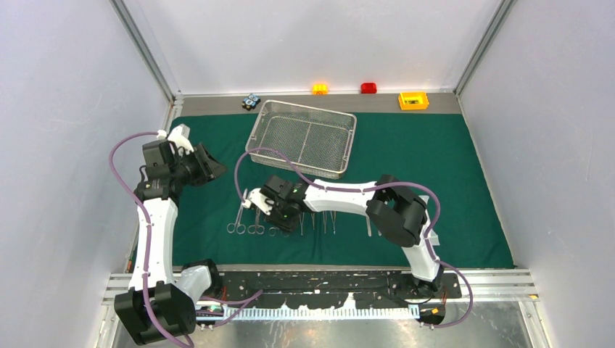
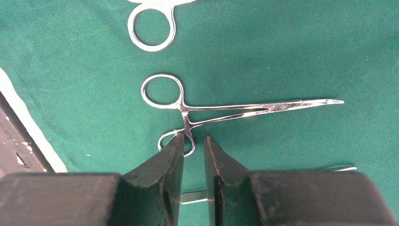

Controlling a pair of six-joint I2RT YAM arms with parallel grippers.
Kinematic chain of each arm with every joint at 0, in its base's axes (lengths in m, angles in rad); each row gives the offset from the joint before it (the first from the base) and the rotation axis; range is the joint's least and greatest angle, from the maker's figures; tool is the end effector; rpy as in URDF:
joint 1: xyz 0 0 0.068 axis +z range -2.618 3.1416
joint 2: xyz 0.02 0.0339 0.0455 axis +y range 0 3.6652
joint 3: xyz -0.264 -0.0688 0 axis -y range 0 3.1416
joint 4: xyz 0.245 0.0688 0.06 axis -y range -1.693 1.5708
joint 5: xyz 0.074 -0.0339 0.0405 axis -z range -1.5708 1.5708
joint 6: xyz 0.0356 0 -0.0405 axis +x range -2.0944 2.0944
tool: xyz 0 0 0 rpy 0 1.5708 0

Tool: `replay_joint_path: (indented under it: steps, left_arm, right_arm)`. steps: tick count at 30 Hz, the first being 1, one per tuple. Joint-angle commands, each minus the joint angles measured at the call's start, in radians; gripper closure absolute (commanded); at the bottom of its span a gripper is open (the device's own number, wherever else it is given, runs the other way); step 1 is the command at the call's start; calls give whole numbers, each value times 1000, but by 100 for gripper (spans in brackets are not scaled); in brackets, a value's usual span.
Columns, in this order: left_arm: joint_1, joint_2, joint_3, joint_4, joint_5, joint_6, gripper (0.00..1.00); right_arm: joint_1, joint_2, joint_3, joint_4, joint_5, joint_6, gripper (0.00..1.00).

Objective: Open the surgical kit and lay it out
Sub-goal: Place the medical item in the surgical kit.

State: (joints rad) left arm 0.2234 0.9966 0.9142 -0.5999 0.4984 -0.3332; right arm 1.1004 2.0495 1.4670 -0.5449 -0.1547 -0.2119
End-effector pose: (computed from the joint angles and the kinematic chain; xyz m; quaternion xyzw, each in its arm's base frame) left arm 0.2060 0.0294 0.3084 -0.1385 0.8705 -0.2452 0.4037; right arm 0.1882 0.3823 0.1645 -0.6068 0.7603 0.1623 0.1656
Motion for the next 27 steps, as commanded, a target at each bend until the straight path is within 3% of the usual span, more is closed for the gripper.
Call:
replay_joint_path:
  steps: [1, 15, 27]
  left_arm:
    - [9, -19, 5, 21, 20, 3, 54]
    - [12, -21, 3, 20, 22, 2, 54]
    - [15, -24, 0, 19, 24, 0, 54]
  right_arm:
    - [6, 9, 36, 25, 23, -17, 73]
    - [6, 19, 45, 21, 26, -55, 83]
    - [8, 32, 65, 13, 21, -69, 86]
